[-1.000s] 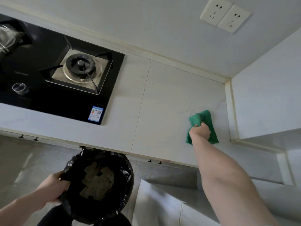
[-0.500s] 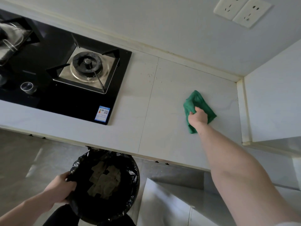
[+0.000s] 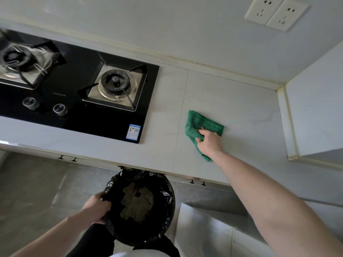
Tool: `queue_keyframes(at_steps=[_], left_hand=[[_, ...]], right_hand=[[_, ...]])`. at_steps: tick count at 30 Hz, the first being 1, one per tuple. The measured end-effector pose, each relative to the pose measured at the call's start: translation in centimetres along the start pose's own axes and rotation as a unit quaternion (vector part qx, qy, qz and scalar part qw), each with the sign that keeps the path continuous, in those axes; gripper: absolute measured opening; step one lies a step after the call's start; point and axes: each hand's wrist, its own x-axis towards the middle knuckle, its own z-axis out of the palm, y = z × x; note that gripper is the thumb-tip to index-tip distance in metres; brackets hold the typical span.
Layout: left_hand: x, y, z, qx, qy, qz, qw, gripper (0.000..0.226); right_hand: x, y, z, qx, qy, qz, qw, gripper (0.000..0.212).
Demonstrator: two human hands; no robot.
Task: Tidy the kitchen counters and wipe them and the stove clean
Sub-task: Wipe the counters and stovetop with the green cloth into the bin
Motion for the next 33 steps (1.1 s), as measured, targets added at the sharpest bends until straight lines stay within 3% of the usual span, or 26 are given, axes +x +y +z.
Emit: queue_keyframes(at_steps=[10,19,24,27,33], left_hand=[[0.4,-1.3,-0.6,0.000,-0.030,0.017,0.999,0.049],[2.3,-2.4,-0.7,-0.016,-0.037,0.022,0.999,0.054],[1.8,-2.2,-1.0,-0.010,-0.039,0.025,0.999,0.051],[1.5,-2.0,-1.2,-0.009,-0.038,0.027,0.999,0.050],[1.1,-1.9,-1.5,-0.005,-0.036,0.023,0.999,0.051]], right_hand=[[-6.6,-5.8,2.5,0.019,-0.047,-0.105,0.993,0.037],[-13.1,-10.4,3.4,-0.018,-0.154,-0.194,0.969,0.037],[-16.8,-12.4,4.9,0.006,-0.256,-0.254,0.933,0.033],[-16.9,-12.9,4.3,0.056,-0.229,-0.248,0.940,0.028],[-11.5,-12.6,-1.4,0.197,-0.071,-0.192,0.959,0.007]])
